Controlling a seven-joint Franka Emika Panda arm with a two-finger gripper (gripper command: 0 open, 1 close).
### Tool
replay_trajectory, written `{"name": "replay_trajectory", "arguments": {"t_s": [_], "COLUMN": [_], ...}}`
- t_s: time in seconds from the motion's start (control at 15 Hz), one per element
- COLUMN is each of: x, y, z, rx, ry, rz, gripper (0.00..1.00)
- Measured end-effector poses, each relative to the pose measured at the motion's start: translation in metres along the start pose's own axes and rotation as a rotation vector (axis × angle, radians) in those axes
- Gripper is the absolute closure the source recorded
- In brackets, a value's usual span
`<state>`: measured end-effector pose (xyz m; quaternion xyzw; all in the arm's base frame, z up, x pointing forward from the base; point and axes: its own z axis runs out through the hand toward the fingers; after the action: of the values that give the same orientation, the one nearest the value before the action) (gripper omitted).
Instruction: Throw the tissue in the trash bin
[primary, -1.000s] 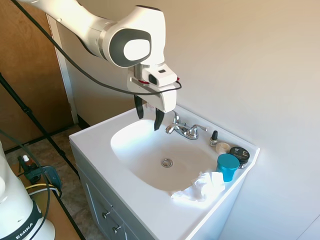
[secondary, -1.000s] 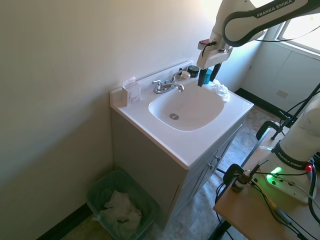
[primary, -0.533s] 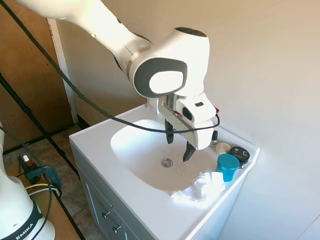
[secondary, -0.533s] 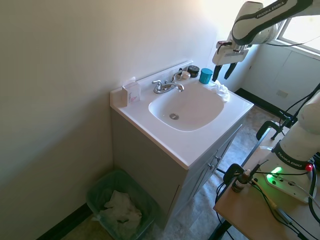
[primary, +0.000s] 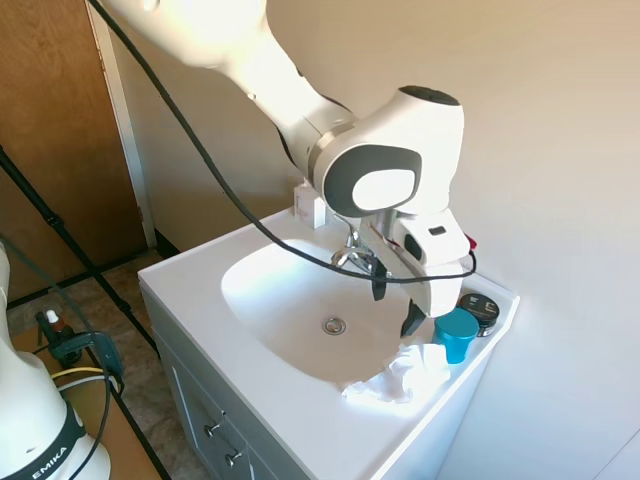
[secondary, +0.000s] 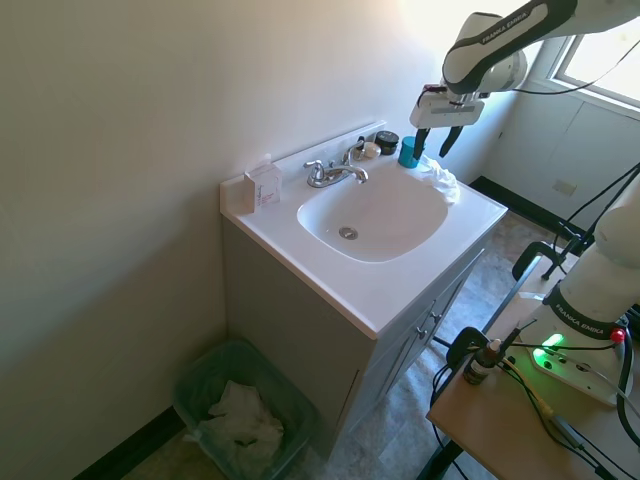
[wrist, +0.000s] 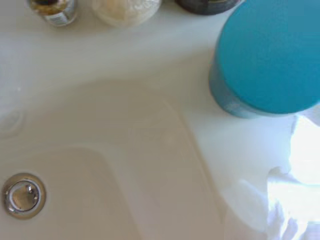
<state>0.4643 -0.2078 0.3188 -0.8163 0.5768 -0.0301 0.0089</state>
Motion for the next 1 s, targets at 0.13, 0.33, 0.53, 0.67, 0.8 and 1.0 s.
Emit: {"name": "replay_trajectory", "arguments": {"t_s": [0.13,0.33,0.53,0.67,0.8,1.0], "x": [0.012,0.027,0.034,0.035,0.035,0.039], "y": [0.001,0.004,0.003,-0.002,-0.003,0.000], "z": [0.012,0.037,0.054,0.060,0.064,0.070], "rx": [-0.023,-0.055,-0.071,-0.079,-0.085,-0.091], "ry": [-0.002,-0.006,0.000,0.001,0.001,0.003], "rz": [0.032,0.065,0.089,0.096,0.098,0.106], "gripper": [0.00,0.00,1.00,1.00,1.00,1.00]}}
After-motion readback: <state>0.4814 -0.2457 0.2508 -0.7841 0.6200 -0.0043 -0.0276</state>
